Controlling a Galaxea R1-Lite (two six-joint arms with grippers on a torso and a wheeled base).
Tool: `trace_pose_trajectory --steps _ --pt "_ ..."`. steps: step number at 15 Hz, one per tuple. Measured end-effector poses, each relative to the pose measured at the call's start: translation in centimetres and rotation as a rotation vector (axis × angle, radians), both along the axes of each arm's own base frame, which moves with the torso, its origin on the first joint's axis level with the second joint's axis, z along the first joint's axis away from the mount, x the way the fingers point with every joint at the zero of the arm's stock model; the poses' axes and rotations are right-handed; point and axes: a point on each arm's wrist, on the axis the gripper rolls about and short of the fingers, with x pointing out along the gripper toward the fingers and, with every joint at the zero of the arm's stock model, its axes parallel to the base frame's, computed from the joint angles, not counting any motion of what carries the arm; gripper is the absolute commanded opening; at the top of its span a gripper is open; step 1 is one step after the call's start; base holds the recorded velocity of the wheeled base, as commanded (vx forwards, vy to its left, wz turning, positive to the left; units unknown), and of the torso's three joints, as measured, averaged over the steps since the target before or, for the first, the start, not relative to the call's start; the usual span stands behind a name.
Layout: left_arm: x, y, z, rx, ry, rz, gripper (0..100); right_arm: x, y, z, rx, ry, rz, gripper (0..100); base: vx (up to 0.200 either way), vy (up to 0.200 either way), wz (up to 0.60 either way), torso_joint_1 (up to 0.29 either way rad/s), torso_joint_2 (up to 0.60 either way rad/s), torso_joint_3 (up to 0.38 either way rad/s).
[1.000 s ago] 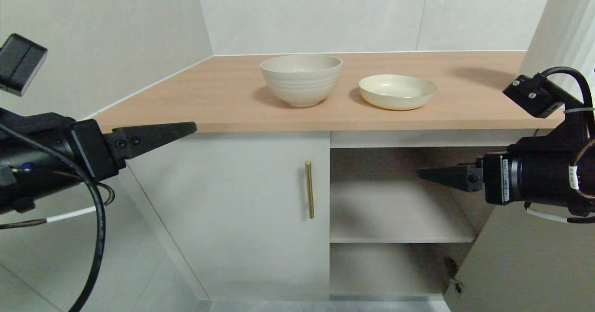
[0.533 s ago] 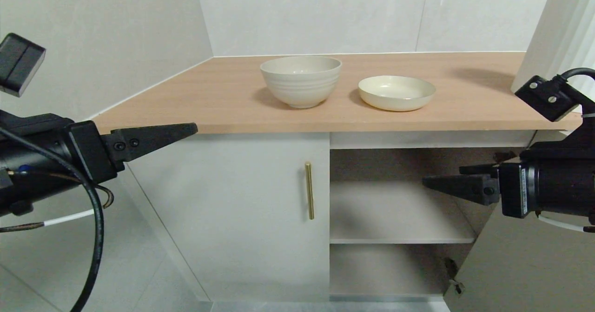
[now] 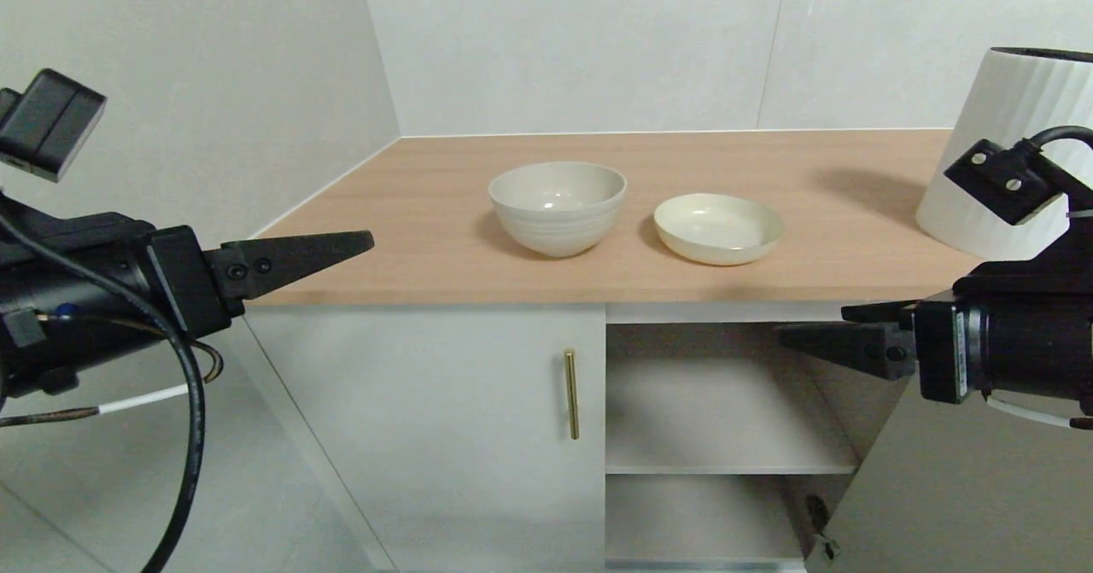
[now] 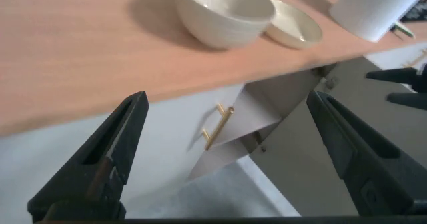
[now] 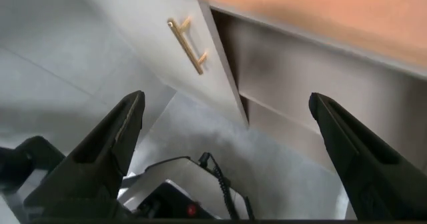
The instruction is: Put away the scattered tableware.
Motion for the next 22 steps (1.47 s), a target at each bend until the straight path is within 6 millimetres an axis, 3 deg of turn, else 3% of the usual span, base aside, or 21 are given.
trace_pose_trajectory --steps 7,11,15,19,22 --pt "1.3 -0.6 -1.0 0.012 0.050 -0.014 100 0.6 0.3 -0.2 -0.008 -0.014 0.002 100 0.000 0.000 0.00 0.161 -0.43 -0.259" --pt "3.2 -1.9 -0.8 0.023 0.080 -0.034 100 3.1 0.9 0.2 0.014 -0.120 -0.053 100 0.000 0.000 0.00 0.018 -0.05 -0.028" --pt "3.3 -2.8 -1.2 0.097 0.263 -0.055 100 4.9 1.0 0.8 0.046 0.006 -0.220 100 0.000 0.000 0.00 0.000 0.00 0.000" --pt "4.9 -3.7 0.3 -0.099 0.400 0.032 100 6.7 1.6 0.3 0.014 0.047 -0.331 100 0.000 0.000 0.00 0.000 0.00 0.000" --pt "7.5 -5.3 -0.5 -0.135 0.460 0.166 100 8.1 2.2 -0.3 0.031 0.073 -0.408 100 0.000 0.000 0.00 0.000 0.00 0.000"
